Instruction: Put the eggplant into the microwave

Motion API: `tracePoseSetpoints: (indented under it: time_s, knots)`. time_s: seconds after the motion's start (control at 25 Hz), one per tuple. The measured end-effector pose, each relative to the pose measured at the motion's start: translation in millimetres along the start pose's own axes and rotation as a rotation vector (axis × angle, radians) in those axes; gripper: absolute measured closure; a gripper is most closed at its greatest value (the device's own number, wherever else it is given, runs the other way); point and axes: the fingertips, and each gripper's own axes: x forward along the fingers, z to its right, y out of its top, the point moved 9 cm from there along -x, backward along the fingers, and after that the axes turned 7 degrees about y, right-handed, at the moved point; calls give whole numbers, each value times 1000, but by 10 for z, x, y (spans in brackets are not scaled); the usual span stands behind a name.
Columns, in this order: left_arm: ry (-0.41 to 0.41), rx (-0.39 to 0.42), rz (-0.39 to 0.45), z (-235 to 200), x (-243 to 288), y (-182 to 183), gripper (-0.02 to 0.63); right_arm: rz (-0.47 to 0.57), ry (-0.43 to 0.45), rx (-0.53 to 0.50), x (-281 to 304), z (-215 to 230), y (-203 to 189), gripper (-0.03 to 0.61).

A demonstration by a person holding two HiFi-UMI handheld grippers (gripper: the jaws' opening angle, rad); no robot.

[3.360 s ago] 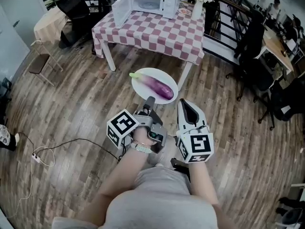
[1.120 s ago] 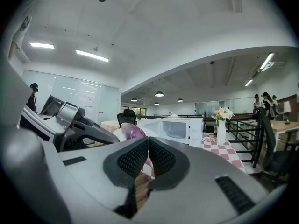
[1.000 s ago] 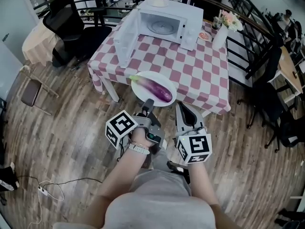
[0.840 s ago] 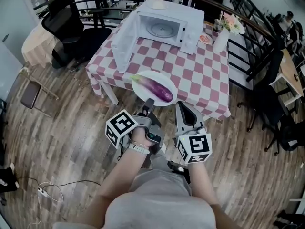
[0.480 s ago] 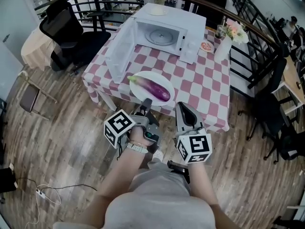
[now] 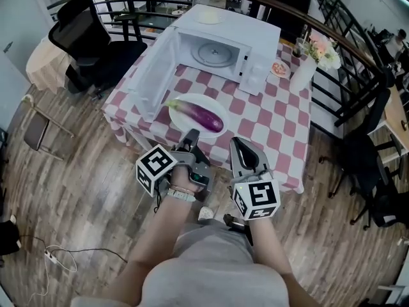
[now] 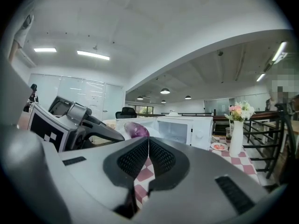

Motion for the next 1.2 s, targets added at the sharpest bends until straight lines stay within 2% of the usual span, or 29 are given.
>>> tracePoseSetpoints:
  time_s: [0.44, 0.92, 1.2]
  knots:
    - [45, 23, -17, -3, 594, 240, 595, -23, -7, 45, 463, 317, -117, 552]
    - [21, 73, -78, 204, 1599, 635, 595, -52, -32, 41, 1250, 920, -103, 552]
    - [35, 64, -100, 208, 2073, 891, 595, -75, -30, 40, 1662, 1145, -147, 552]
